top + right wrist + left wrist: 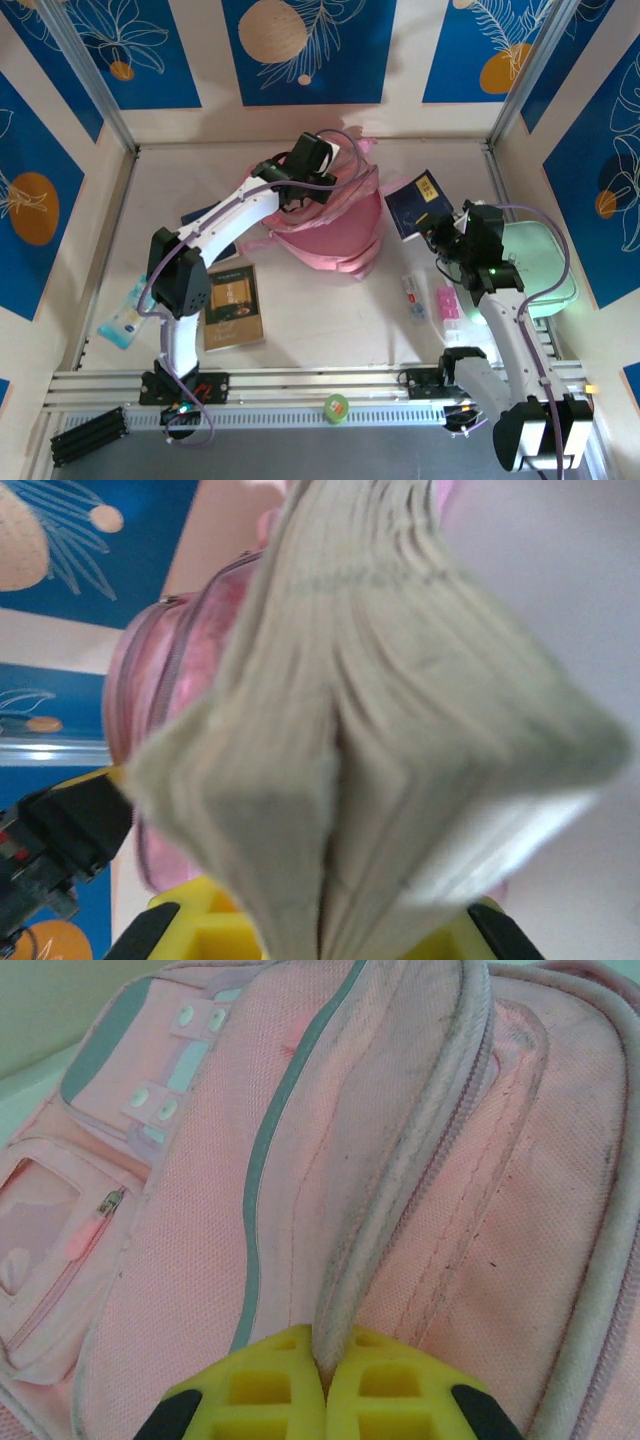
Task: Pack the student bag
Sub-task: Open the student bag at the top-center of the table, then place the book in the student bag.
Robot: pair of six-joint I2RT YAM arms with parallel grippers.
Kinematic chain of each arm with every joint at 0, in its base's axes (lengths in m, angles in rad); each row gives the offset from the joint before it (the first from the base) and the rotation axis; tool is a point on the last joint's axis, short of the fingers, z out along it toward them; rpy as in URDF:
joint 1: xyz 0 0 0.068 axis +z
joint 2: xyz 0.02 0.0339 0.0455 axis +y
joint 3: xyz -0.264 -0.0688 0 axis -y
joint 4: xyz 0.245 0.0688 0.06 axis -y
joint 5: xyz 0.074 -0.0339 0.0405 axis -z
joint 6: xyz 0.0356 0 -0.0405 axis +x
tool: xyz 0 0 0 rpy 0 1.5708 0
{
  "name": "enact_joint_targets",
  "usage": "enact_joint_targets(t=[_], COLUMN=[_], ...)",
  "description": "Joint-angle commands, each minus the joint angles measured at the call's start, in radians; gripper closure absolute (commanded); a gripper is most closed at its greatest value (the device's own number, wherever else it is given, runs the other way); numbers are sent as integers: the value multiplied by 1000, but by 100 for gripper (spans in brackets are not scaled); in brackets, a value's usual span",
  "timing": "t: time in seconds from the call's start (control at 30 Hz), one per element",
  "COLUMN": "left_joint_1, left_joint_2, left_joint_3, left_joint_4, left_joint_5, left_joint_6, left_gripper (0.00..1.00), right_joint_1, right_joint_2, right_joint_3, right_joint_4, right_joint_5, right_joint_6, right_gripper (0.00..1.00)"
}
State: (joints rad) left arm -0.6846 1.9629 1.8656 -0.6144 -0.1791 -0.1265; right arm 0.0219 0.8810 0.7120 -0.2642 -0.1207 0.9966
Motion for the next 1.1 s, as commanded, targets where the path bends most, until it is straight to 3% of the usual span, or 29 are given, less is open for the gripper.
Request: enact_joint_targets(t=[0.0,0.5,0.83,1.07], left_joint_1=[4,24,56,74], left_joint_2=[-31,-58,-45,-39], left_joint_3=[75,140,201,199], left_joint_4=[74,100,81,72], left_joint_5=[36,93,142,166], left_joint_6=[-26,-51,-56,-72], left_gripper=[100,100,100,100], right_joint_1=[27,250,291,313], right_joint_2=[9,354,758,1033], right_joint_3=[4,42,208,364], right_joint_4=[149,485,820,855], right_joint_5=[-112,-172,-171,-123], right_joint_6=[-24,113,238,318], right_gripper=[97,97,97,97])
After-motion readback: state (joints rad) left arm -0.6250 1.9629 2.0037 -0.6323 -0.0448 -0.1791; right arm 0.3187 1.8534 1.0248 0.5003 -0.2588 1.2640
